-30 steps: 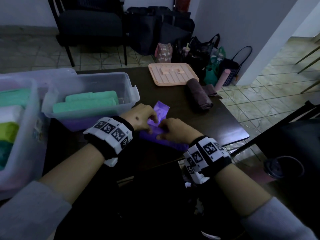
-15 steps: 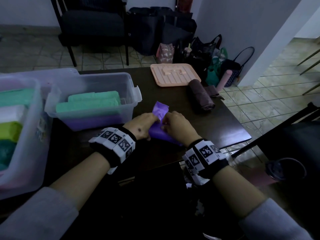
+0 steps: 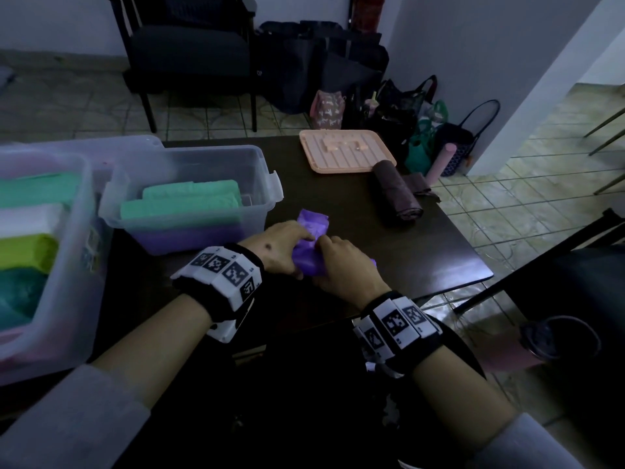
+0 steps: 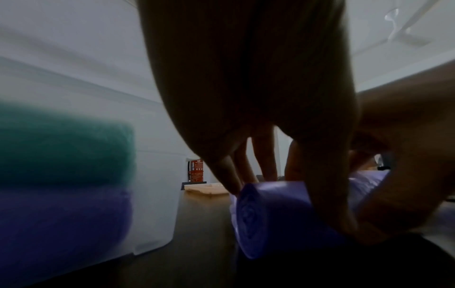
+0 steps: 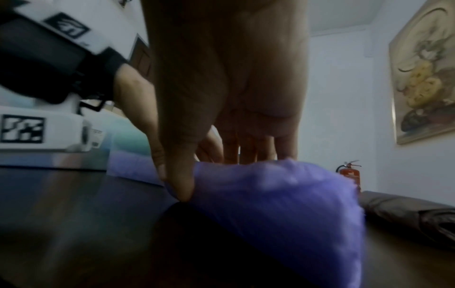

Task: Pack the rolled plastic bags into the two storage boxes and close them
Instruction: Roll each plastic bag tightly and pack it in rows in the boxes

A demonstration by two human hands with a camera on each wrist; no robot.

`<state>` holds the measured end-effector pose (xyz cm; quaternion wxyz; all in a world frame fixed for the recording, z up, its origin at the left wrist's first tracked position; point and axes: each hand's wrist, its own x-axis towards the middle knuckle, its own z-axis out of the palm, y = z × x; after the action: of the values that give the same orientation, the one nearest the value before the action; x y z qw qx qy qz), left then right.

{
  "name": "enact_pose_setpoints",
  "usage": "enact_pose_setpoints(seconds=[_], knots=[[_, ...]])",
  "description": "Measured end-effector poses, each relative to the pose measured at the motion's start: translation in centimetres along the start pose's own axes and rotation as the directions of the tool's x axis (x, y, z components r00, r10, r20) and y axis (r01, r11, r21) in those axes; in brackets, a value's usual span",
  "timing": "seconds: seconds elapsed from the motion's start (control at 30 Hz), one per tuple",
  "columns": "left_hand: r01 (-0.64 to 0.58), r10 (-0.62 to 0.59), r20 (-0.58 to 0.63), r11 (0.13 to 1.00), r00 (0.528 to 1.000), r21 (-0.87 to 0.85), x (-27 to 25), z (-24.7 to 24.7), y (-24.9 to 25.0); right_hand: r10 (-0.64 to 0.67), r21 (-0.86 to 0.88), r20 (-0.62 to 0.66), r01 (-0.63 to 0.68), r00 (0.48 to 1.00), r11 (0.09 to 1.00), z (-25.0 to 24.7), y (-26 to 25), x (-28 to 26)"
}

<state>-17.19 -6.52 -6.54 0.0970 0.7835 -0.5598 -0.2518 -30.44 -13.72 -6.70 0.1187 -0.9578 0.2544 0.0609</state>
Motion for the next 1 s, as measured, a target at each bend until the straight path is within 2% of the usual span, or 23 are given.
enact_pose_setpoints(seconds=[0.13, 0.23, 0.43, 0.57, 0.7, 0.9, 1.0], knots=[[-0.029, 0.024, -0.097, 0.998, 0.995, -0.051, -0.9, 0.1, -0.5, 0.001, 0.168, 0.057, -0.01, 0.998, 0.986, -0.1, 0.7, 0.2], [-0.014, -0.001, -0.123, 0.992, 0.992, -0.123, -1.5, 0.0, -1.1, -0.018, 0.208, 0.114, -0.006, 0.993, 0.978, -0.3, 0.9, 0.1], [0.04, -0.051, -0.051, 0.978, 0.997, -0.206, -2.2, -0.5, -1.4, -0.015, 0.179, 0.183, -0.019, 0.983, 0.984, -0.6, 0.9, 0.6], [0.045, -0.072, -0.097, 0.966, 0.993, -0.256, -2.3, -0.1, -1.5, 0.007, 0.219, 0.171, -0.045, 0.985, 0.975, -0.7, 1.0, 0.6], [0.095, -0.138, -0.098, 0.93, 0.986, -0.355, -2.2, 0.3, -1.8, 0.018, 0.189, 0.278, -0.073, 0.96, 0.979, -1.3, 1.1, 1.2], [0.156, -0.189, -0.065, 0.926, 0.98, -0.344, -2.4, 0.2, -2.0, 0.003, 0.206, 0.42, -0.098, 0.907, 0.974, -2.6, 0.9, 2.4], [0.185, -0.212, -0.039, 0.917, 0.977, -0.352, -2.2, 0.0, -1.8, 0.05, 0.226, 0.441, -0.165, 0.896, 0.96, -3.1, 1.0, 3.1]])
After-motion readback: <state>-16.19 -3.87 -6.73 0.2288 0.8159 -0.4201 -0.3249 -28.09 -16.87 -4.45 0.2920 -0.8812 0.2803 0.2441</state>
